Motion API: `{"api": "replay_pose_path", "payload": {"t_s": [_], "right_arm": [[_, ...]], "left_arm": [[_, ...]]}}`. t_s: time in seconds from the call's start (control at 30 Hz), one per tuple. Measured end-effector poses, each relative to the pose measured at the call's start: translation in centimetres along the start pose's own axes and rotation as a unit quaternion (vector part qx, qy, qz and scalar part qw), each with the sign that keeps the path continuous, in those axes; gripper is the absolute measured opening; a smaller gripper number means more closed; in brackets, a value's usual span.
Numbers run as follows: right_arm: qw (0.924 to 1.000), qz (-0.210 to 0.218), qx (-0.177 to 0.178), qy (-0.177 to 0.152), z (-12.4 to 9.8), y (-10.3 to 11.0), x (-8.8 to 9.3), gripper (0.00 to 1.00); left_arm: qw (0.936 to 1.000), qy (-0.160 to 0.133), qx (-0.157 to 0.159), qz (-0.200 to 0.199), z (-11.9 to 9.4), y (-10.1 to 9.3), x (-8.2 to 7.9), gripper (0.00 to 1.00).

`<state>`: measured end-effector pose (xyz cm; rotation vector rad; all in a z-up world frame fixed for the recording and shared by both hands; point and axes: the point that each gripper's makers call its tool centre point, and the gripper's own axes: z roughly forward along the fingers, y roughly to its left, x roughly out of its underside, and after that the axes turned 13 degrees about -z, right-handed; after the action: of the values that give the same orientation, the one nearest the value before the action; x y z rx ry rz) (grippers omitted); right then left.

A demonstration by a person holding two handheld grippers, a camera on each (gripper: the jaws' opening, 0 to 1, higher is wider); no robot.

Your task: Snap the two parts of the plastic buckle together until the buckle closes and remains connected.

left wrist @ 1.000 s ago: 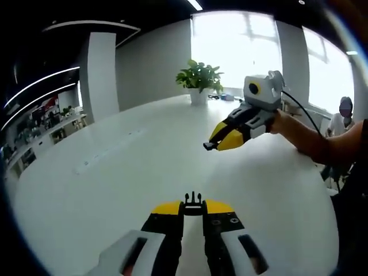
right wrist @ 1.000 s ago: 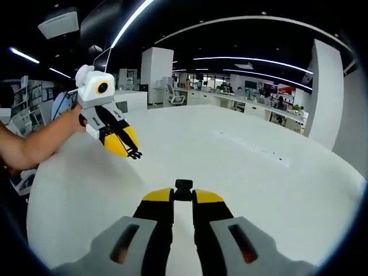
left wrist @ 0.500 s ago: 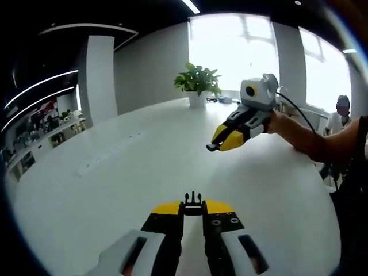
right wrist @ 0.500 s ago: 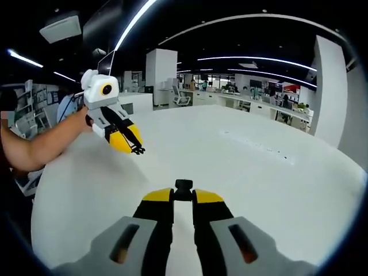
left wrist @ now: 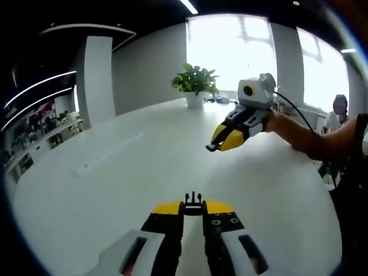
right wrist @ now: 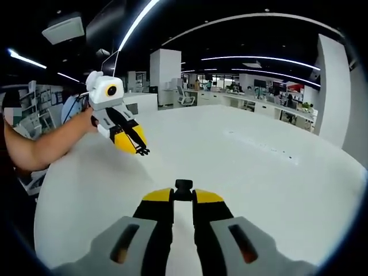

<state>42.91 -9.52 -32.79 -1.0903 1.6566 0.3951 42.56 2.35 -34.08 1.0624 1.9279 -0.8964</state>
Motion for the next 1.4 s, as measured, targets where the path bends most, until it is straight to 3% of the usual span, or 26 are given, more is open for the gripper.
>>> {"api": "replay_pose_path", "payload": {"t_s": [0.27, 0.47, 0.67, 0.83, 1.17, 1.4], "right_arm": [[0.9999, -0.003, -0.010, 0.000, 0.0, 0.5, -0.1, 0.11], [0.9999, -0.008, -0.015, 0.002, 0.1, 0.7, 0.0, 0.11], [0.9995, -0.011, -0.028, -0.005, 0.1, 1.3, -0.3, 0.11], [0.9992, -0.014, -0.036, -0.005, 0.2, 1.6, -0.2, 0.11], [0.9976, -0.027, -0.063, -0.006, 0.3, 2.9, -0.2, 0.11], [0.9968, -0.033, -0.073, -0.004, 0.5, 3.0, -0.1, 0.11]], "left_arm": [[0.9997, 0.004, -0.010, 0.023, 0.5, 0.2, 0.2, 0.10], [0.9991, -0.014, 0.001, 0.041, 0.5, -0.1, -0.6, 0.10], [0.9993, -0.021, 0.019, 0.026, 0.2, -0.4, -0.8, 0.10], [0.9995, -0.010, 0.028, 0.014, 0.4, -0.7, -0.2, 0.10], [0.9980, -0.005, 0.057, 0.029, 0.6, -1.9, 0.1, 0.10], [0.9977, 0.000, 0.060, 0.030, 0.7, -1.8, 0.3, 0.10]]}}
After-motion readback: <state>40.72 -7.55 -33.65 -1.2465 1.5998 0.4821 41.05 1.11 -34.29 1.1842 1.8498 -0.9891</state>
